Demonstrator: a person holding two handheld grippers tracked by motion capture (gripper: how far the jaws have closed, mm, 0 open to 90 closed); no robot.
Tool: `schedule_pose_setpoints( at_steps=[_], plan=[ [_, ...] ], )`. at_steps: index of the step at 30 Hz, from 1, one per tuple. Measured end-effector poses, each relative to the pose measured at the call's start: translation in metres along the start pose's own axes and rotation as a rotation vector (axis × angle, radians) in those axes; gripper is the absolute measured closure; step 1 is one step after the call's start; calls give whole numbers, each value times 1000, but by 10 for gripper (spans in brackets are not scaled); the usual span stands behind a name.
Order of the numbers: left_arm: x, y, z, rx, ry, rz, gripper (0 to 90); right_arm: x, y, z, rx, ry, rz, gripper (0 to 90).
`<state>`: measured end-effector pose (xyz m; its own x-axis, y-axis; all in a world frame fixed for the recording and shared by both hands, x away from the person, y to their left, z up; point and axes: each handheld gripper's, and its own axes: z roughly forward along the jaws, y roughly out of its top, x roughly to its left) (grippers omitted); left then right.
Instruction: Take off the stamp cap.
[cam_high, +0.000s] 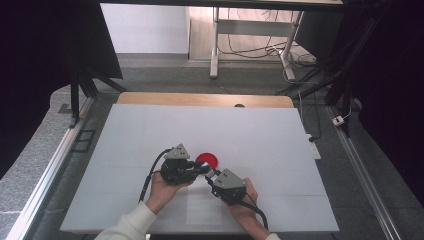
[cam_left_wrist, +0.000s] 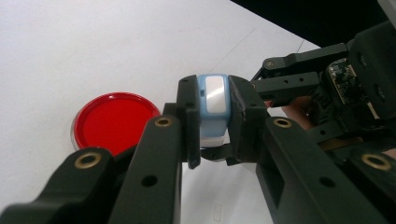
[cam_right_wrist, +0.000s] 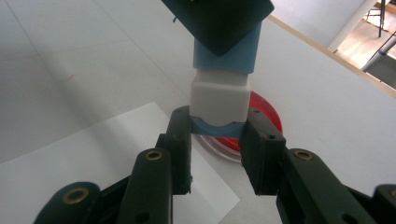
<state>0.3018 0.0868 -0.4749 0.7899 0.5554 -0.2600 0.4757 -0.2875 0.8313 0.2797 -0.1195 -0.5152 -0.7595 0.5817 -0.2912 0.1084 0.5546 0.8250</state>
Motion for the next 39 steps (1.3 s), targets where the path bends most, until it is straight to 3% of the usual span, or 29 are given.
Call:
schedule_pose_setpoints(
  at_steps=[9,14,24,34,39],
  plan=[
    [2,0,-2,-16,-11,-12,758,1,-1,-1,-25,-7,43,652],
    [1,0,-2,-16,-11,-11,759,1,-1,-2,-33,-14,33,652],
    [1,0,-2,-10,-14,-11,758,-2,1,-3,7,2,-26,652],
    [2,0,-4,-20,-25,-20,758,0,0,-4,-23,-10,20,652],
    [2,0,-3,-16,-27,-22,758,0,0,-4,-21,-4,15,653]
  ],
)
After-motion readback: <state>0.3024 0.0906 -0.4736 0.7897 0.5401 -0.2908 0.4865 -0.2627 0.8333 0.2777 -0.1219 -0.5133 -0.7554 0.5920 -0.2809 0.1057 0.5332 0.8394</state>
